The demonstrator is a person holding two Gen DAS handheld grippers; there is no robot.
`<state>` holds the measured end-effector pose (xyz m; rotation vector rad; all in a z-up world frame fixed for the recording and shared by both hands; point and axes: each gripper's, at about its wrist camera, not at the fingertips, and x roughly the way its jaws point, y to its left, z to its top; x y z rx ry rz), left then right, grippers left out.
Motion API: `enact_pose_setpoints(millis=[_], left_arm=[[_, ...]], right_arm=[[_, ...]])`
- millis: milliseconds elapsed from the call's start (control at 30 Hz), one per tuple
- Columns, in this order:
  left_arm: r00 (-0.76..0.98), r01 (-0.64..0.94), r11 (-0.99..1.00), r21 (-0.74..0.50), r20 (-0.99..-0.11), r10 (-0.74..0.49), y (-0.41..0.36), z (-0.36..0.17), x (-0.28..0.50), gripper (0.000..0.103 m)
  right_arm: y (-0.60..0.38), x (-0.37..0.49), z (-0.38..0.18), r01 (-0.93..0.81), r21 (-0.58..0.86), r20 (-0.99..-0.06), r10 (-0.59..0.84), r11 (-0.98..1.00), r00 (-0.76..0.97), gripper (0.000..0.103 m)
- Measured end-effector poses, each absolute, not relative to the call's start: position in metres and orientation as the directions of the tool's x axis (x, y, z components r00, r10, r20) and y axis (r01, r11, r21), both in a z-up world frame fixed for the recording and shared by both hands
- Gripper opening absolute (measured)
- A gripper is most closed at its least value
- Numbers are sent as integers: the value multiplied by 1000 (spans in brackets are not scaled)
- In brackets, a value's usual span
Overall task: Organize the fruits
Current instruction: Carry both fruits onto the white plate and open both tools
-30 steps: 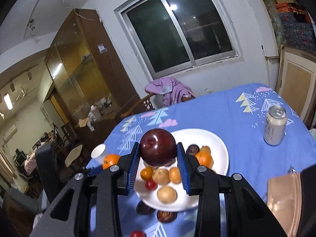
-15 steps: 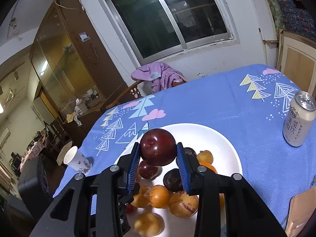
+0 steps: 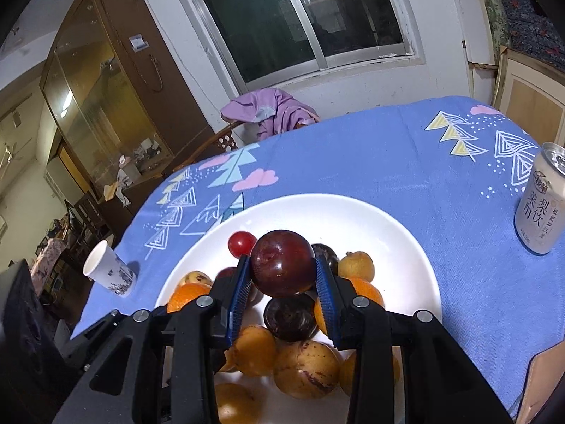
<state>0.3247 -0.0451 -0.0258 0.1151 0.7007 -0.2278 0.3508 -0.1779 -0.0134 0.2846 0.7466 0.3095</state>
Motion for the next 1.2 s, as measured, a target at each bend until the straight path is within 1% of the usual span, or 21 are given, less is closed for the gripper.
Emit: enact_pose_setpoints(millis=[367, 400, 433, 467, 500, 533, 633, 733, 767, 867, 900, 933, 1000, 1067, 1133, 1200], left_arm=[[740, 229, 973, 17, -653, -162, -42, -28, 327, 47], [741, 226, 974, 17, -651, -161, -41, -29, 327, 50], [747, 214, 977, 25, -648, -147, -40, -29, 327, 62], [759, 192, 980, 43, -640, -121, -39, -29, 327, 67], [764, 181, 982, 52, -636, -107, -38, -30, 327, 75], [767, 172, 984, 53, -634, -100, -37, -31, 328, 78], [754, 167, 986, 6, -645, -124, -30, -31, 331, 80], [755, 164, 986, 5, -645, -122, -27, -31, 332, 86], [759, 169, 986, 5, -639, -127, -26, -29, 331, 86], [783, 173, 985, 6, -607, -134, -22, -12, 324, 86], [792, 171, 985, 5, -595, -135, -20, -5, 321, 89], [808, 164, 986, 3, -574, -133, -16, 6, 317, 94], [843, 139, 990, 10, -526, -113, -5, 28, 304, 95], [862, 105, 994, 25, -501, -79, 6, 45, 289, 96], [863, 89, 996, 14, -500, -70, 18, 52, 273, 98], [862, 79, 997, -8, -502, -73, 31, 47, 245, 99]], right_arm=[[-165, 350, -23, -186, 288, -652, 334, 940, 681, 38], [-164, 351, -23, -188, 282, -653, 332, 941, 681, 38], [-162, 350, -23, -192, 271, -654, 327, 943, 682, 39], [-161, 350, -23, -195, 259, -655, 321, 946, 684, 39], [-160, 349, -23, -196, 252, -656, 316, 948, 686, 39], [-158, 349, -23, -198, 239, -657, 308, 951, 688, 39], [-158, 348, -21, -203, 234, -650, 308, 951, 695, 46], [-169, 343, -7, -188, 267, -609, 317, 945, 727, 48], [-174, 340, 0, -183, 283, -590, 321, 942, 741, 48], [-192, 325, 29, -172, 346, -509, 338, 922, 792, 50], [-196, 320, 39, -176, 361, -485, 345, 916, 804, 51], [-201, 311, 52, -185, 376, -450, 353, 908, 820, 56], [-205, 289, 80, -214, 366, -381, 355, 906, 854, 62], [-204, 266, 103, -237, 341, -332, 353, 910, 875, 68], [-201, 243, 116, -269, 327, -309, 372, 906, 875, 71], [-198, 216, 121, -304, 301, -296, 391, 904, 871, 75]])
